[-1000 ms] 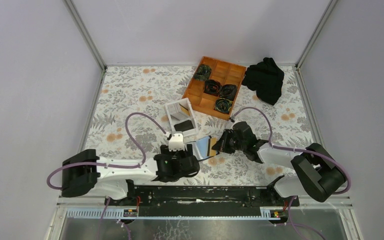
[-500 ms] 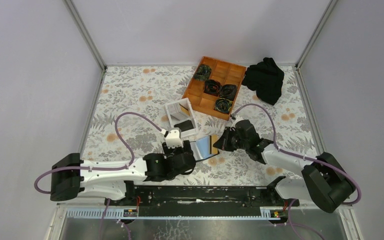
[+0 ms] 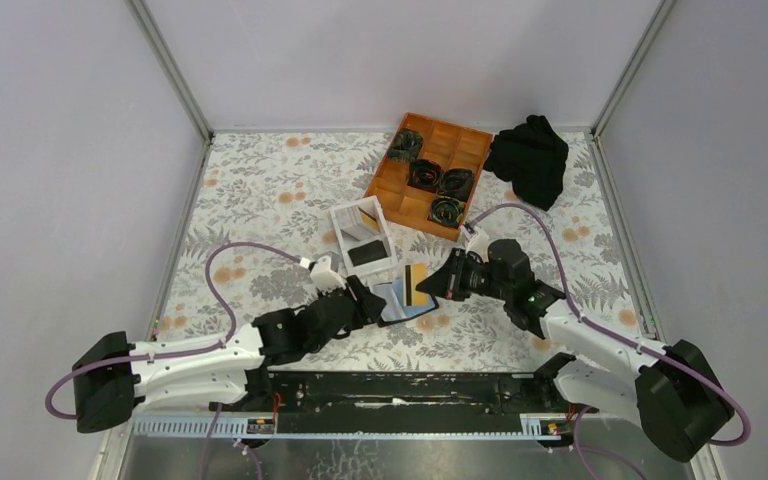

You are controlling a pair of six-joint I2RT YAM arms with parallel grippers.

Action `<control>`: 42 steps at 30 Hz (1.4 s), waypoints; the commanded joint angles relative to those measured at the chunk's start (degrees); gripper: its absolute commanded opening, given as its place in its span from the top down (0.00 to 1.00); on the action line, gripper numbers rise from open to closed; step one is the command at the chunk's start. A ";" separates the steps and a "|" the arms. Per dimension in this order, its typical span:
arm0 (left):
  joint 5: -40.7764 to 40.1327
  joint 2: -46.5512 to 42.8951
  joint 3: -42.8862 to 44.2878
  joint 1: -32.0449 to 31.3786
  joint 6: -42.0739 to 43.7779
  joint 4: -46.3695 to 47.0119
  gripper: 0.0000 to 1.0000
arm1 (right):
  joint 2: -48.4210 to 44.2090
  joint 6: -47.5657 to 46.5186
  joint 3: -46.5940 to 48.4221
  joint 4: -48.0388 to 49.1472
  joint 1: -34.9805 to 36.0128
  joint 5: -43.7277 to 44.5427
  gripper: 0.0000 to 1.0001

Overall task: Put the credit cards into the card holder
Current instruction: Adjust the credit card.

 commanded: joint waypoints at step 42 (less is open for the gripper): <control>23.12 -0.45 -15.99 10.67 -1.86 44.48 0.49 | 11.19 20.79 -6.98 35.42 3.73 -16.10 1.00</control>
